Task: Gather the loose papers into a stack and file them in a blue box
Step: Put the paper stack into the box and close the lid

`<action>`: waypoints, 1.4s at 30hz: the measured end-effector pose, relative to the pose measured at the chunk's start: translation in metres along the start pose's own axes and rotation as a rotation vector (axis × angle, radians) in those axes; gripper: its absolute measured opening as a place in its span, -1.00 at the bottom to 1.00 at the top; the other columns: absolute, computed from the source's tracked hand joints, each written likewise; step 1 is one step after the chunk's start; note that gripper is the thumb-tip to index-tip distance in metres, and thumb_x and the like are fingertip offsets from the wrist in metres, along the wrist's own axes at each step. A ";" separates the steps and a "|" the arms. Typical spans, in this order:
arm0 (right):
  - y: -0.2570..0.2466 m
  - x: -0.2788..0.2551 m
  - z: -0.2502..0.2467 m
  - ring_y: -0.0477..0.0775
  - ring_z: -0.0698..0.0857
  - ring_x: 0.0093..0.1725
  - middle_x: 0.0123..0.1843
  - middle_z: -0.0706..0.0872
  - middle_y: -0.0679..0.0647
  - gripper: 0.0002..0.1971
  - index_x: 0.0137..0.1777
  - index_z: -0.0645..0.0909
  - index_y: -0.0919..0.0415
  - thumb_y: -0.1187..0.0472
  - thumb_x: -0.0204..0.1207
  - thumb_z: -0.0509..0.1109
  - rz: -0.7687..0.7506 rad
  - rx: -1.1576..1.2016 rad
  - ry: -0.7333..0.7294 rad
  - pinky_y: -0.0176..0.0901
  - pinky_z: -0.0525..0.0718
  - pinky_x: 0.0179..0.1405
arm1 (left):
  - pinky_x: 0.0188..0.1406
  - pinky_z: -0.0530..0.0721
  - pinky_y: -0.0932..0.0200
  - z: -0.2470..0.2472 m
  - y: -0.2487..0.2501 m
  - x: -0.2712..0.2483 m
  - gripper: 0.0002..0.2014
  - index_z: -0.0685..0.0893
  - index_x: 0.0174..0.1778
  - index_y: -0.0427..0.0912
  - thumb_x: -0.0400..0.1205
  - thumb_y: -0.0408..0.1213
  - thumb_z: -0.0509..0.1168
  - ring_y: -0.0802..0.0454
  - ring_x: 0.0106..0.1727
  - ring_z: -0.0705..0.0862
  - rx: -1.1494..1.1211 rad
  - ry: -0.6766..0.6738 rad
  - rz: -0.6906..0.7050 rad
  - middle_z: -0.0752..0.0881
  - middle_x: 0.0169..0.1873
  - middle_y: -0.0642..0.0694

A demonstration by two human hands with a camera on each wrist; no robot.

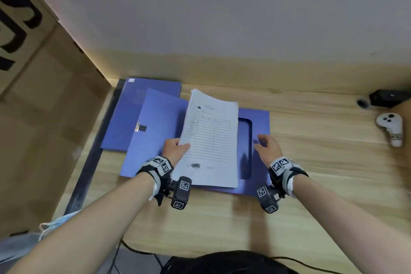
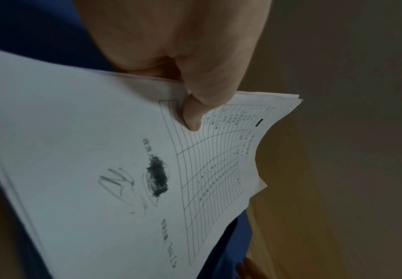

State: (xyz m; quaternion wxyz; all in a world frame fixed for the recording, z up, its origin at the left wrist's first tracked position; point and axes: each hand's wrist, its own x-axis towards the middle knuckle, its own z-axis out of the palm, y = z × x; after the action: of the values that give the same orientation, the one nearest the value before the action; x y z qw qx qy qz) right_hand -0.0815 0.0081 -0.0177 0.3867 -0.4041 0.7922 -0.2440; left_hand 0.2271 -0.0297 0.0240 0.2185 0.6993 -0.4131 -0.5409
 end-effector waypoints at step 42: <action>-0.090 -0.025 0.124 0.08 0.18 0.70 0.77 0.07 -0.02 -0.14 0.70 0.14 0.03 0.09 0.46 0.51 -0.485 -0.641 -0.489 0.00 0.38 0.56 | -0.55 0.40 0.29 -0.077 -0.008 0.046 -0.79 0.71 -0.34 -0.11 0.61 -0.30 0.27 0.03 -0.49 0.56 0.512 0.118 0.090 0.70 -0.39 0.00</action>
State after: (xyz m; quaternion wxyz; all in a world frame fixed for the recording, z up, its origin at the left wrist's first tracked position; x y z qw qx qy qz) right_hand 0.0688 -0.0302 -0.0160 0.3495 -0.7221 0.5962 0.0321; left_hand 0.3057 -0.0735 0.0161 0.0821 0.7432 -0.5536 -0.3667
